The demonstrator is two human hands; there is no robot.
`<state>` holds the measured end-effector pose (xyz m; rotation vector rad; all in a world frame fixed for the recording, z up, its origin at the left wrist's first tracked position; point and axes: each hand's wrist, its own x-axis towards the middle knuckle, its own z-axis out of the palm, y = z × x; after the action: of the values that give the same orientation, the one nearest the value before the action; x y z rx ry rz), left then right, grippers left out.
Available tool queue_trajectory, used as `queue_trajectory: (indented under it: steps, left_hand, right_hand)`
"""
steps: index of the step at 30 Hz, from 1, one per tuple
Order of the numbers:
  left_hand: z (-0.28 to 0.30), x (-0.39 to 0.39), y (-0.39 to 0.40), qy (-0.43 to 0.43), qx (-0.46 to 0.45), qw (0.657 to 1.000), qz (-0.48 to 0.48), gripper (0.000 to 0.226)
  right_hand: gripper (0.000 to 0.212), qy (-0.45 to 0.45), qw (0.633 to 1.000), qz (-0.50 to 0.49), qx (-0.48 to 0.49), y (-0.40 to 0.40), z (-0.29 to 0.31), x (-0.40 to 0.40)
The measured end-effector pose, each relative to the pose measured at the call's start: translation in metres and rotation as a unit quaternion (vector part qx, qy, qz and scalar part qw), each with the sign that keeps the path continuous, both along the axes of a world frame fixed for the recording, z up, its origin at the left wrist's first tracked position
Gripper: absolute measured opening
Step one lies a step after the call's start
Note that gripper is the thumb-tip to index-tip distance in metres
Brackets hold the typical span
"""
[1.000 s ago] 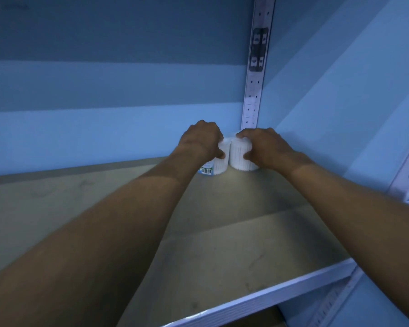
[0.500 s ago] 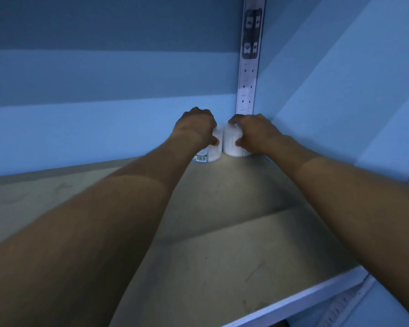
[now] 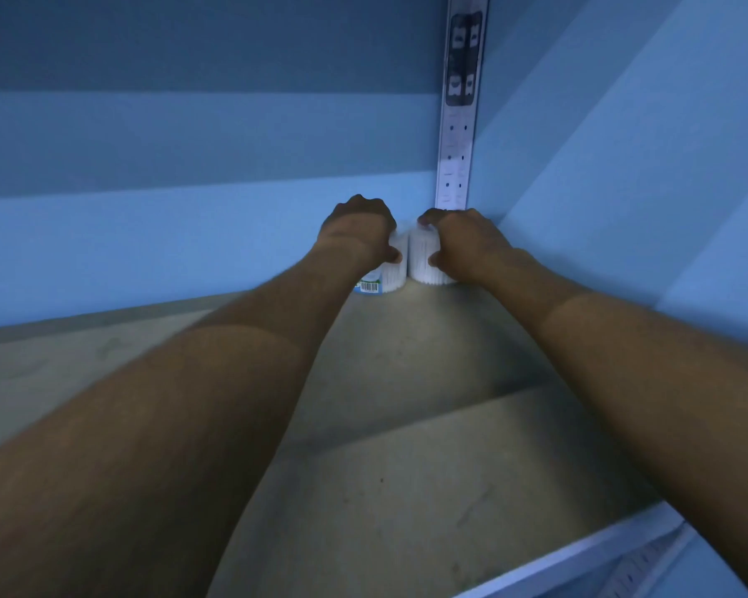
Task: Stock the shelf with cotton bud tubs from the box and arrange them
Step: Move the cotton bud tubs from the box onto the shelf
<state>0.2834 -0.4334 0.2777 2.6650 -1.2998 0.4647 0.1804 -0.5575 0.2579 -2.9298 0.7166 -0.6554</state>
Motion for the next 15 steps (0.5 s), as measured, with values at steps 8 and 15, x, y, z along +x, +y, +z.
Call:
queue_trajectory:
  steps: [8,15]
  left_hand:
    - [0.004,-0.005,0.003,0.044,0.000,0.999,0.000,0.064]
    - [0.006,-0.020,0.016,0.083,0.002,0.997,-0.003,0.069]
  right_hand:
    - [0.076,0.001,0.997,0.022,0.072,-0.010,0.004,-0.005]
    - [0.080,0.014,0.994,0.058,0.088,-0.002,0.007,-0.024]
